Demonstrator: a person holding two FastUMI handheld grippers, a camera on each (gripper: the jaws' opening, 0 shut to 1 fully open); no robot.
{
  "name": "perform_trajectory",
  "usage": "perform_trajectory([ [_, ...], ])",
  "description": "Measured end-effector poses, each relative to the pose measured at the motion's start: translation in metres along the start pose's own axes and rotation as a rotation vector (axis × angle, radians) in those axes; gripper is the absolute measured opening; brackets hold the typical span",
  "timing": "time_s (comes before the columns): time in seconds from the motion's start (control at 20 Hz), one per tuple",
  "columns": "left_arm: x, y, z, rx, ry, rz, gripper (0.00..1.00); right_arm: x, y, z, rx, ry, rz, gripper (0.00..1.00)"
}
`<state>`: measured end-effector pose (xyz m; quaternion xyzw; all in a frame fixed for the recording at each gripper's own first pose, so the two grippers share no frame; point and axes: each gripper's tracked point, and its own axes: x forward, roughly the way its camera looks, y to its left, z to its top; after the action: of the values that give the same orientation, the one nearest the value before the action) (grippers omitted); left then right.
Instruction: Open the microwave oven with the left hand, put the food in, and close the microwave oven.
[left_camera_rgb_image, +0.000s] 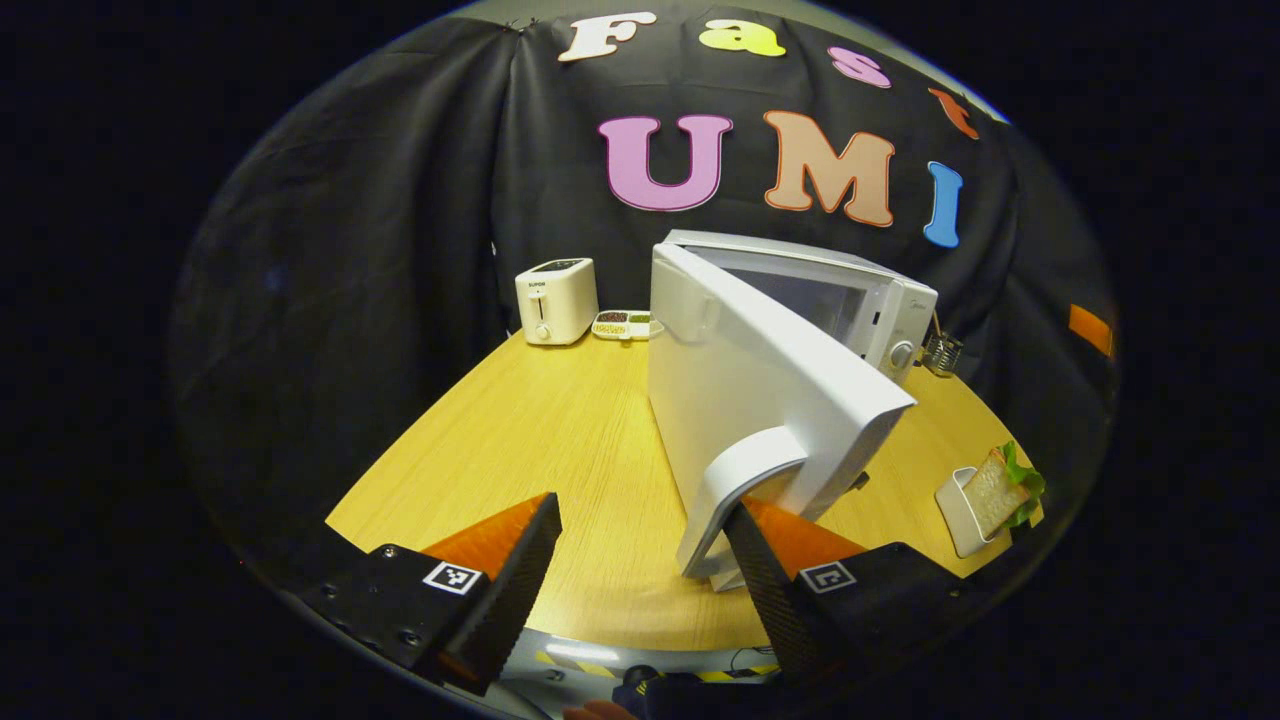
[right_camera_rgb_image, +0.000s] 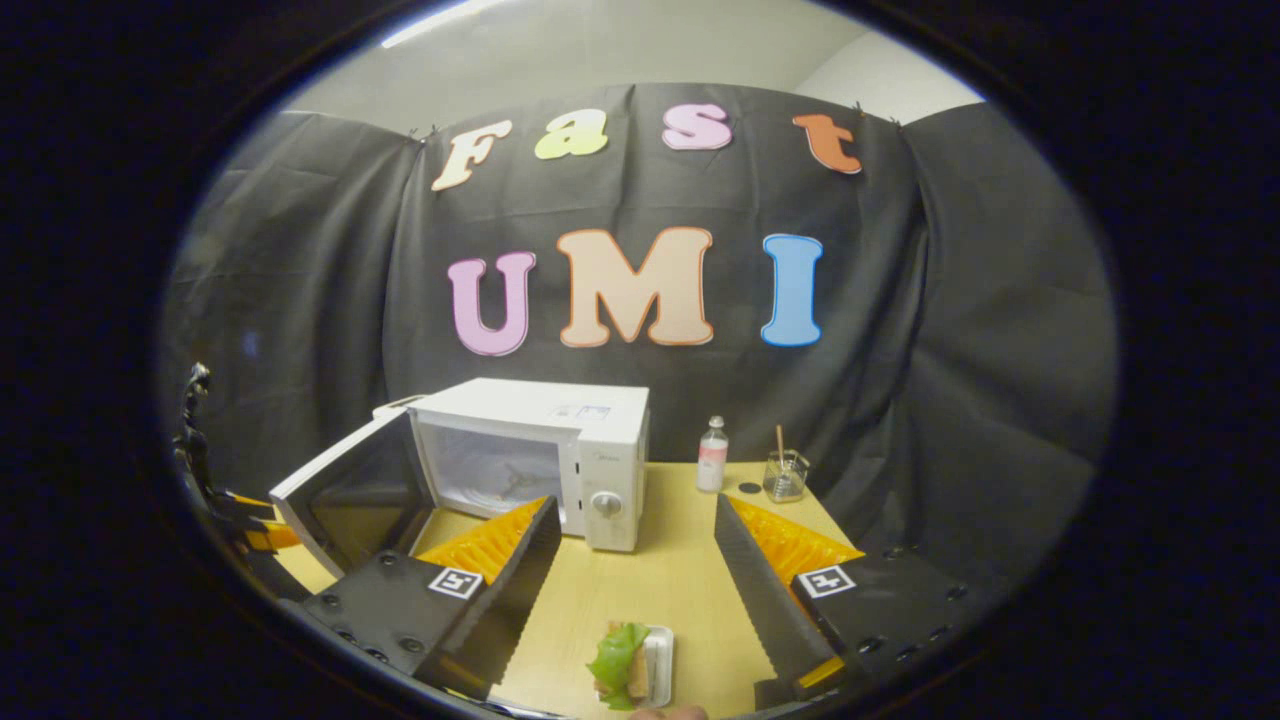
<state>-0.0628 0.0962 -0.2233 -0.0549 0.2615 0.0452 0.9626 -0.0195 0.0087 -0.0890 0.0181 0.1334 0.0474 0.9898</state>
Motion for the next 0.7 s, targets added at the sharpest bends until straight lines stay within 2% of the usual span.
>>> perform_trajectory([
  [0.3,-0.039,-0.001,0.031,-0.044,-0.05,0.013,0.96,-0.01,0.004,-0.056,-0.026,0.12,0.017,0.98],
  [0.5,-0.058,0.01,0.074,-0.038,-0.164,0.061,0.96,-0.011,0.002,-0.107,0.02,0.228,0.006,0.98],
  [0.7,-0.073,0.001,0.117,-0.019,-0.274,0.058,0.96,-0.014,-0.005,-0.156,0.019,0.338,-0.002,0.99],
])
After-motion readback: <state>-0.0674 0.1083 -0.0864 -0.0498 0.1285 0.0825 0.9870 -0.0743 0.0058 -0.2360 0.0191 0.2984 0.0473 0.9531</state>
